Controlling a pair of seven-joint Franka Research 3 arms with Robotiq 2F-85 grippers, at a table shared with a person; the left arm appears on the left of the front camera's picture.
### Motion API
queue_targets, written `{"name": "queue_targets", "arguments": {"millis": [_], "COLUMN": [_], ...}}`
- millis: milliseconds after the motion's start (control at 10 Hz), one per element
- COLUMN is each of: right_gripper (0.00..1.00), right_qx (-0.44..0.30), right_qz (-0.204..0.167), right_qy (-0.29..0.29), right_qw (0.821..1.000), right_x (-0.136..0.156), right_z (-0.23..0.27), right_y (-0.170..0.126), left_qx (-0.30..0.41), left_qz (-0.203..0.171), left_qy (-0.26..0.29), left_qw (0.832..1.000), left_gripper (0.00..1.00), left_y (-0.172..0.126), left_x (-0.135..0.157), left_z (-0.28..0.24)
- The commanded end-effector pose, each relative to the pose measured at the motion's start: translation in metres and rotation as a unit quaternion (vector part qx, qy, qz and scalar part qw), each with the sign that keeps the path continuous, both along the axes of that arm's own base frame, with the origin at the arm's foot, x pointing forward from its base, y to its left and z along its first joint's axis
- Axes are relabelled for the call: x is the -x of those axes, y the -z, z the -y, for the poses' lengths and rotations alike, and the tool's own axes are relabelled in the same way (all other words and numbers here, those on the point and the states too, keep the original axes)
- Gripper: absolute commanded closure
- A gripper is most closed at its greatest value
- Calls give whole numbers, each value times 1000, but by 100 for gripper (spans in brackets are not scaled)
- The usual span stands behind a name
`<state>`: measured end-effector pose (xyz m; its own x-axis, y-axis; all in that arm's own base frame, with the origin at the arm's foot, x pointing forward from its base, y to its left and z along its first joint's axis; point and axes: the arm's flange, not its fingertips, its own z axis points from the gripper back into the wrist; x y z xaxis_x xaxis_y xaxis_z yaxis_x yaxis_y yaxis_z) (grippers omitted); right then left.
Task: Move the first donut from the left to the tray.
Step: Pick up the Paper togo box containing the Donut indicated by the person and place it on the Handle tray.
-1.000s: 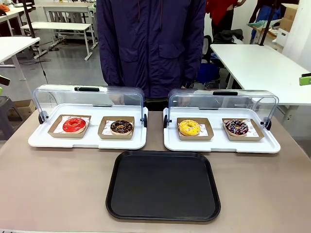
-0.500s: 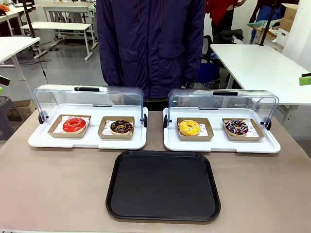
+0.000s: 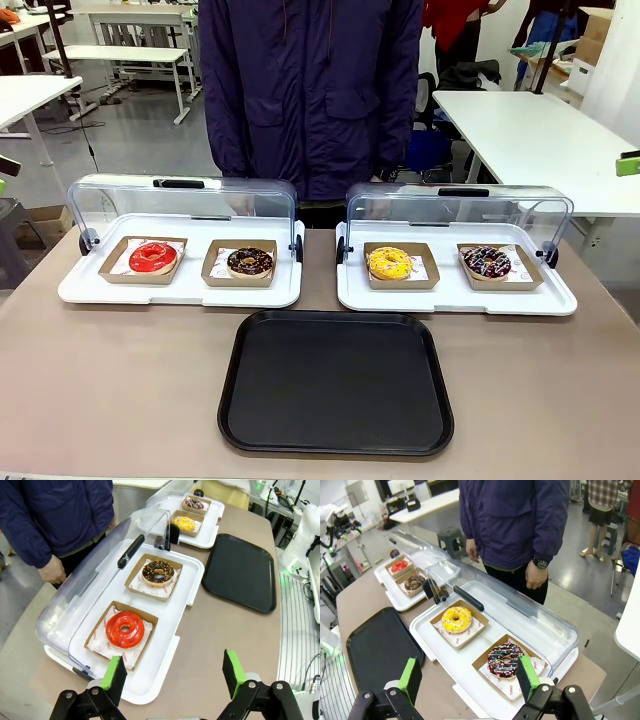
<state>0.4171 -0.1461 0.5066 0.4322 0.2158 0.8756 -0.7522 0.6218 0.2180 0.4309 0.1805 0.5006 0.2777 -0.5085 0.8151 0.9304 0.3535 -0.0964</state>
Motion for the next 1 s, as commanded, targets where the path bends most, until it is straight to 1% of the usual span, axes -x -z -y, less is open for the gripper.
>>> {"name": "queue_targets", "arguments": {"millis": [0,900], "right_gripper": [0,0], "right_qx": [-8,-8], "right_qz": [10,10], "right_qy": [-1,-1], "right_qw": [1000,1000], "right_x": [-2,-2], "right_z": [-1,-1], "right_y": [-1,-1], "left_qx": [4,4], "left_qz": [3,3], "left_qy": [2,2], "left_qw": [1000,1000], "left_gripper": [0,0], "left_y": [0,0], "left_x": [1,1], "left_z": [1,1]}}
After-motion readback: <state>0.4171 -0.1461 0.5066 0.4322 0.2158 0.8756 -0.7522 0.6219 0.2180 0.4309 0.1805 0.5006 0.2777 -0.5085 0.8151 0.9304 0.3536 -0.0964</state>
